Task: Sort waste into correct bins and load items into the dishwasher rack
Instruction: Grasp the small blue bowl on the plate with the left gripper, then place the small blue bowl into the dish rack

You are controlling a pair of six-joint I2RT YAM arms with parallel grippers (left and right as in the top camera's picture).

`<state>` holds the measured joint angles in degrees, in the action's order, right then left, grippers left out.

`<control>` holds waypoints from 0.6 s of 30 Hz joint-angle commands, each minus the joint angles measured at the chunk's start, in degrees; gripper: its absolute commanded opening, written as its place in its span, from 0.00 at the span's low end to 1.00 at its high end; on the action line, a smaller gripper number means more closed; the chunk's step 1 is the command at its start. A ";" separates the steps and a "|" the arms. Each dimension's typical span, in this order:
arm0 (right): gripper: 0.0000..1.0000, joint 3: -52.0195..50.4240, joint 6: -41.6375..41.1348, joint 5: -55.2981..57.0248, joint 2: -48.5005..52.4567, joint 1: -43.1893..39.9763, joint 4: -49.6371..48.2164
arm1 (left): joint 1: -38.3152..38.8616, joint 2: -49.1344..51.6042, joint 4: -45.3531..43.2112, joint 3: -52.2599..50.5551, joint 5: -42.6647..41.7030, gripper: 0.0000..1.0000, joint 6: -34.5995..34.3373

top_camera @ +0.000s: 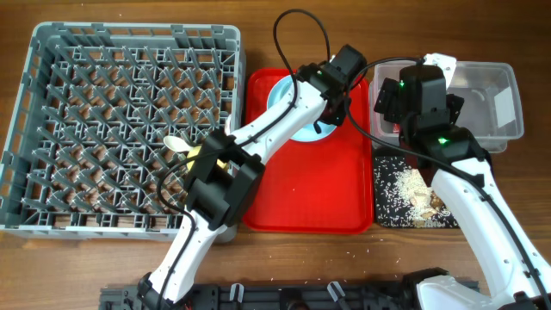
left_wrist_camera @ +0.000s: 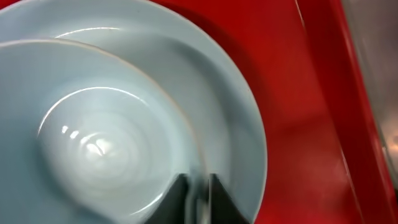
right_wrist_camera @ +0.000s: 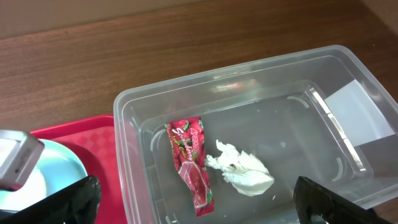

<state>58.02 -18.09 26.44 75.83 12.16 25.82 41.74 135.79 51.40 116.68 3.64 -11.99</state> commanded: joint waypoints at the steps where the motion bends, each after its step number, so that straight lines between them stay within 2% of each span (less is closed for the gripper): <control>1: 1.00 0.76 0.04 0.57 -0.20 -0.13 -0.09 | 0.26 -0.02 -0.63 -0.76 0.92 0.04 0.44; 4: 1.00 0.76 0.07 0.57 -0.20 -0.13 -0.09 | -0.20 -1.29 -0.57 -0.52 0.94 0.04 0.00; 6: 1.00 0.76 0.07 0.57 -0.20 -0.13 -0.07 | -1.64 -5.22 1.29 1.55 -0.74 0.04 -3.32; 8: 1.00 0.74 0.04 0.57 -0.20 -0.13 -0.09 | -4.90 -11.28 3.37 3.41 -11.93 0.04 -6.23; 10: 1.00 0.76 0.04 0.57 -0.20 -0.13 -0.09 | -10.86 -16.96 4.11 3.41 -28.44 0.04 -6.56; 12: 1.00 0.74 0.04 0.57 -0.20 -0.13 -0.09 | -18.84 -20.26 7.43 3.41 -43.60 0.04 -6.47; 14: 1.00 0.76 0.04 0.57 -0.20 -0.13 -0.09 | -26.69 -20.68 12.59 3.39 -53.72 0.04 -5.84; 16: 1.00 0.76 0.04 0.57 -0.20 -0.13 -0.09 | -33.73 -19.67 20.59 3.30 -62.49 0.04 2.25; 18: 1.00 0.76 0.04 0.57 -0.20 -0.13 -0.09 | -37.77 -18.69 28.26 3.30 -65.09 0.04 7.56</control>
<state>58.02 -18.09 26.44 75.83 12.16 25.80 7.64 115.31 73.71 120.31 -49.80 -13.21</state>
